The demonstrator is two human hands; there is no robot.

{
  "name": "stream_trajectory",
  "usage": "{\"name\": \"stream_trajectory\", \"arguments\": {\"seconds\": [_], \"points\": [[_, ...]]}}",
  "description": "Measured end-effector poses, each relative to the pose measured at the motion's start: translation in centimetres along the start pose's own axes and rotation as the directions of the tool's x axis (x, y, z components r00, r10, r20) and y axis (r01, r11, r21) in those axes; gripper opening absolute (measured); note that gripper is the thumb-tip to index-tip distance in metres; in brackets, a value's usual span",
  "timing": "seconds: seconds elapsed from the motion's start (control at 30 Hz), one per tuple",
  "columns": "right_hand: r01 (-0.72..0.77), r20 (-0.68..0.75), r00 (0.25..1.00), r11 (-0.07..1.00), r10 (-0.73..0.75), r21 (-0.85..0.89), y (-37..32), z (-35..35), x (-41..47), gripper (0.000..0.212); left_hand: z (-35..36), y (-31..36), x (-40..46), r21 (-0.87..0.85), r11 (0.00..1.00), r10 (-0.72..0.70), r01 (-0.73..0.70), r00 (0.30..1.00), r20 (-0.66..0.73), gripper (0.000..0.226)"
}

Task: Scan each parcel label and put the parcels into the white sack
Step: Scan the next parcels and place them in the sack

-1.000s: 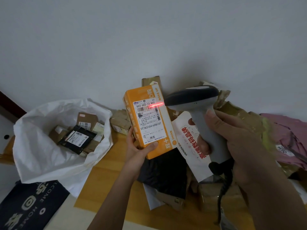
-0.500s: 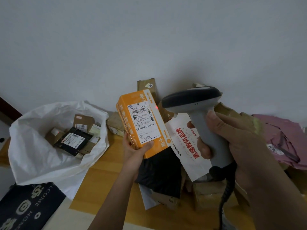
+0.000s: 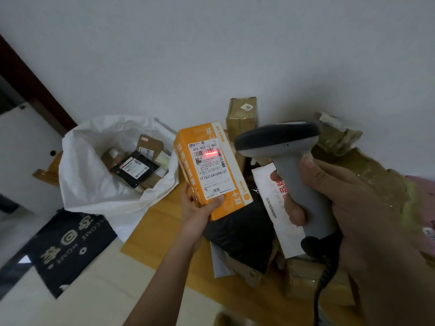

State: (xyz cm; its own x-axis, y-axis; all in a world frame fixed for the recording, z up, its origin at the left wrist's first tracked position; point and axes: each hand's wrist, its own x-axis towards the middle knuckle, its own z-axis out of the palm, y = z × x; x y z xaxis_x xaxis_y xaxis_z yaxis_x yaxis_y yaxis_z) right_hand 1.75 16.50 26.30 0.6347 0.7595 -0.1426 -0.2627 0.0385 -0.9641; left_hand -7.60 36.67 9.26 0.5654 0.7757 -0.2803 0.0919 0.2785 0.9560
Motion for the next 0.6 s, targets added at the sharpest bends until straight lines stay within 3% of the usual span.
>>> {"name": "stream_trajectory", "arguments": {"seconds": [0.37,0.47,0.6], "points": [[0.022,0.073,0.997,0.997,-0.017,-0.071,2.3,6.7,5.9,0.081,-7.3,-0.7,4.8,-0.042,0.998,-0.04,0.037,0.997,-0.063,0.096],[0.005,0.038,0.999,0.999,-0.003,-0.054,3.6,9.7,8.7,0.064,-9.9,-0.7,8.0,-0.029,0.997,-0.071,0.07,0.997,-0.027,0.103],[-0.065,-0.033,0.997,0.998,0.065,0.021,6.1,14.7,13.8,0.035,-15.3,-0.7,13.1,-0.009,0.993,-0.118,0.117,0.993,-0.011,0.093]]}}
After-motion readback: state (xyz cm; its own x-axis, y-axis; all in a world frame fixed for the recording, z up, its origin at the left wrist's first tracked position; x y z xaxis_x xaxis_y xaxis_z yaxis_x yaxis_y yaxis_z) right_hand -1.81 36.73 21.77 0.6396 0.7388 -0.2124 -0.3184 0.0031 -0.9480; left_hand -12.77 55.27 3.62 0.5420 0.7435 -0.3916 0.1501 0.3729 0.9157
